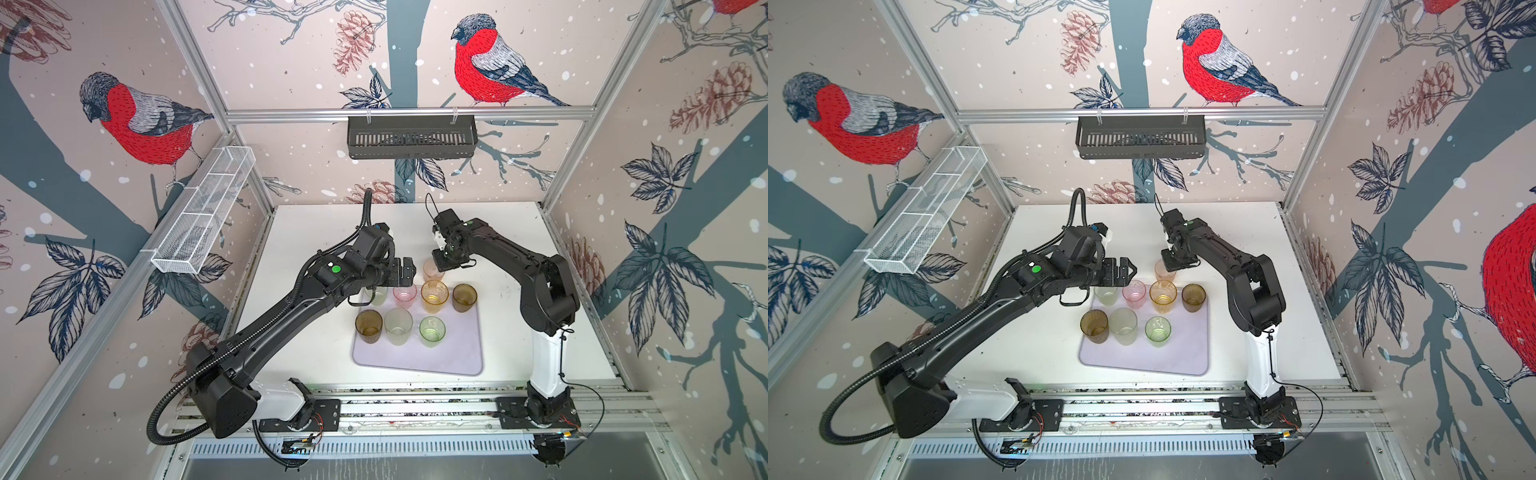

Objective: Place the glasses into the tray
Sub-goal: 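Close the right gripper on the peach cup's rim, then lift the peach cup with the right gripper and draw it back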

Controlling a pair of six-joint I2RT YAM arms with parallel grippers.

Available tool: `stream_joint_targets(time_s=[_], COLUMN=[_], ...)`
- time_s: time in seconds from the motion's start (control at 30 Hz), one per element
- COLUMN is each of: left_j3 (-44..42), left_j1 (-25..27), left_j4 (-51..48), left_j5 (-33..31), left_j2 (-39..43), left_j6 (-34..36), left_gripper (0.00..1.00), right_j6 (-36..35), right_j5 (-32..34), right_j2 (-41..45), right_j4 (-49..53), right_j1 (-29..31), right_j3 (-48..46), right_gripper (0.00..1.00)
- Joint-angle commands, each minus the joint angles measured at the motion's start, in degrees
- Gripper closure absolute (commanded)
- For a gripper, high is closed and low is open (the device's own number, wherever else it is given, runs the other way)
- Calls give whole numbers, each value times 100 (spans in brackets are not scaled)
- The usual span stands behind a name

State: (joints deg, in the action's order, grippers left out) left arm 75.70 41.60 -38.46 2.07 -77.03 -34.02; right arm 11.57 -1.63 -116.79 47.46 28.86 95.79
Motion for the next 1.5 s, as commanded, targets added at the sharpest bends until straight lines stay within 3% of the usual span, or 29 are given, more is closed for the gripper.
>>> stream_joint_targets(time_s=[0.0,1.47], left_j3=[63,9], left_j1=[-23,-30], left_j4=[132,393], left_j5=[66,252], left_j2=[-30,-11], left_j6=[67,378], left_gripper=[2,2], right_j6=[-77,114], right_j5=[-13,172], right_j2=[20,792], right_j4=[-55,639], right_j1=[1,-280], right_j3=[36,726], right_gripper=[92,98])
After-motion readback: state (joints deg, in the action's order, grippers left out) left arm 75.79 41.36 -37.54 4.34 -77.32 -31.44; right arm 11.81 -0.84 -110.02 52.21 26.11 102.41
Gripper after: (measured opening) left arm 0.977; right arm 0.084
